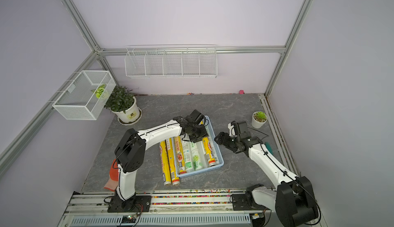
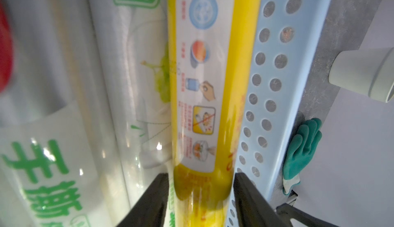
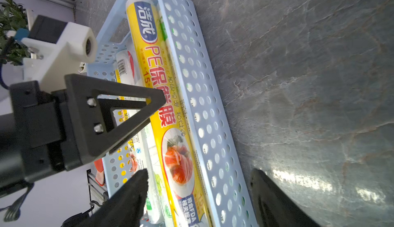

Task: Put the plastic wrap into the basket
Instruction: Place the plastic wrap in the basket, then pick up the plastic wrap from the center of the board.

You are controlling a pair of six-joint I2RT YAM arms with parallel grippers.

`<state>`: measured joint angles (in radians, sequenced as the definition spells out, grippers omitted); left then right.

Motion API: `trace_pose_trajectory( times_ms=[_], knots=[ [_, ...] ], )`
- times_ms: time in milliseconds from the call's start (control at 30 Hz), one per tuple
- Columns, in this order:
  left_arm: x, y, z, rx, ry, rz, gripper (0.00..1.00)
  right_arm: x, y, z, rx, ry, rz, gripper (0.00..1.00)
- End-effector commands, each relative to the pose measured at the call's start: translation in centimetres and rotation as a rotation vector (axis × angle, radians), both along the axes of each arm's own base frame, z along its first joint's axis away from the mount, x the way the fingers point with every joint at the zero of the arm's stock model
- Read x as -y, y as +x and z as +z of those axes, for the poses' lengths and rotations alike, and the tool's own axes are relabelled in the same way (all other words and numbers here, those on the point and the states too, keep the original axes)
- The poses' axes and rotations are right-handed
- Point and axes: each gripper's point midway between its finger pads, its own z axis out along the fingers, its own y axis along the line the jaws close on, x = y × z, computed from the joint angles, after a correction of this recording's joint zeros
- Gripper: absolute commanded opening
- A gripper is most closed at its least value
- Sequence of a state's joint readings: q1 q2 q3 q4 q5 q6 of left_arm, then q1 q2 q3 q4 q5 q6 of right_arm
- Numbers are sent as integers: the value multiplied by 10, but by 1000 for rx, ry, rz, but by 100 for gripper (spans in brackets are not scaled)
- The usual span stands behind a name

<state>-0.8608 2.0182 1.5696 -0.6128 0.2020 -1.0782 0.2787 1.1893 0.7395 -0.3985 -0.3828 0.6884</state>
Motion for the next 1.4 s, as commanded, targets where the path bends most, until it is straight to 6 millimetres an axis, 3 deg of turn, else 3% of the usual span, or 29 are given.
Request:
trace_pose_trajectory(
  times_ms=[0,167,300,433,600,767,967,1167,1367],
  knots=[
    [-3,1,9,28,24,-18,56,-3,5,15,34,23,14,81],
    [-14,6,46,144,31,-33,57,-10,8,42,98,65,37,81],
    [-36,14,79,289,70,-21,57,-13,10,65,155,84,51,81],
    [-79,17,103,392,161,80,58,-29,9,81,197,54,109,81],
    [-132,7,120,509,240,159,69,-75,4,86,220,-40,251,82],
    [-198,-9,110,570,285,268,69,-131,-3,79,229,-121,399,82],
    [-266,-40,66,482,271,344,69,-179,-11,59,211,-232,509,82],
    [-288,-62,31,400,134,311,71,-222,-25,46,234,-310,592,82],
    [-275,-64,15,310,19,217,77,-242,-38,22,138,-307,601,82]
  ],
)
